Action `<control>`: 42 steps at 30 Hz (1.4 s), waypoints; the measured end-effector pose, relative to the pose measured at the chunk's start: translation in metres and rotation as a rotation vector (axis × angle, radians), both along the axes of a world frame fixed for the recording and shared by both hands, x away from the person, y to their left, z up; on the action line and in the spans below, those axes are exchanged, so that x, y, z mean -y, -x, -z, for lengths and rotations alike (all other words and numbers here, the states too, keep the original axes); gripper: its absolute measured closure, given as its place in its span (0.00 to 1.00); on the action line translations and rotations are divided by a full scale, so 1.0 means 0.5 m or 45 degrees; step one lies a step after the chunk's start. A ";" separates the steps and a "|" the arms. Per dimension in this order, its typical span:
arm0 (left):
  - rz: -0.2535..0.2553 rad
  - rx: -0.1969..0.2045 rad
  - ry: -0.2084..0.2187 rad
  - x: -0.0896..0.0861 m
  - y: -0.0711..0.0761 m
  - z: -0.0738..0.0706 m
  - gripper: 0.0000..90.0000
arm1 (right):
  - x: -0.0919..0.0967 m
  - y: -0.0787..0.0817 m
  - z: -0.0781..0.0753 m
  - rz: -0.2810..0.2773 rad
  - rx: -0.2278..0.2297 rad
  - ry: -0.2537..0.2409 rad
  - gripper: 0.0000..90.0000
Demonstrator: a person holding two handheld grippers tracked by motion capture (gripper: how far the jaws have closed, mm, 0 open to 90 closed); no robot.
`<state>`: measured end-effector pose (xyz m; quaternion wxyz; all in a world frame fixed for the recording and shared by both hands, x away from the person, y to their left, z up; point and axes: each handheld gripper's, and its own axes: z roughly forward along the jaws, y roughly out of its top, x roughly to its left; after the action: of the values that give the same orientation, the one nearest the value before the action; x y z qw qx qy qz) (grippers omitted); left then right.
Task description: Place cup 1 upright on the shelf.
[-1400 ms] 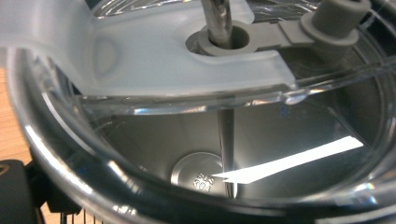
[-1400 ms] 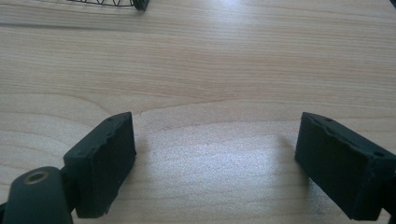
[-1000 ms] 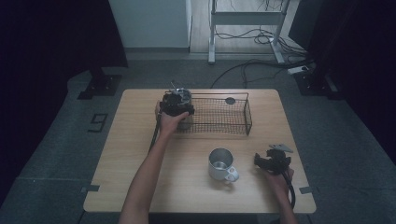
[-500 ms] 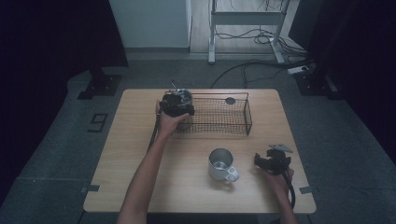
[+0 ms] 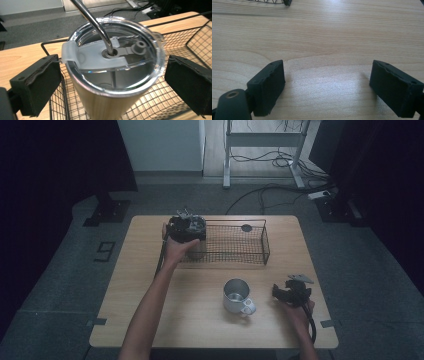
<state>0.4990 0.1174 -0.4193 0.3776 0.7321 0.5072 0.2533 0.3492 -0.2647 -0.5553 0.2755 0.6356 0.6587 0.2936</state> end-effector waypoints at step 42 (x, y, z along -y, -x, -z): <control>0.167 0.090 0.084 -0.077 0.240 0.043 0.09 | -0.002 -0.002 0.000 0.005 0.004 0.002 0.15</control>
<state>0.3787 0.1561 -0.4409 0.4350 0.7415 0.4526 0.2368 0.3501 -0.2636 -0.5552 0.2776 0.6362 0.6574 0.2934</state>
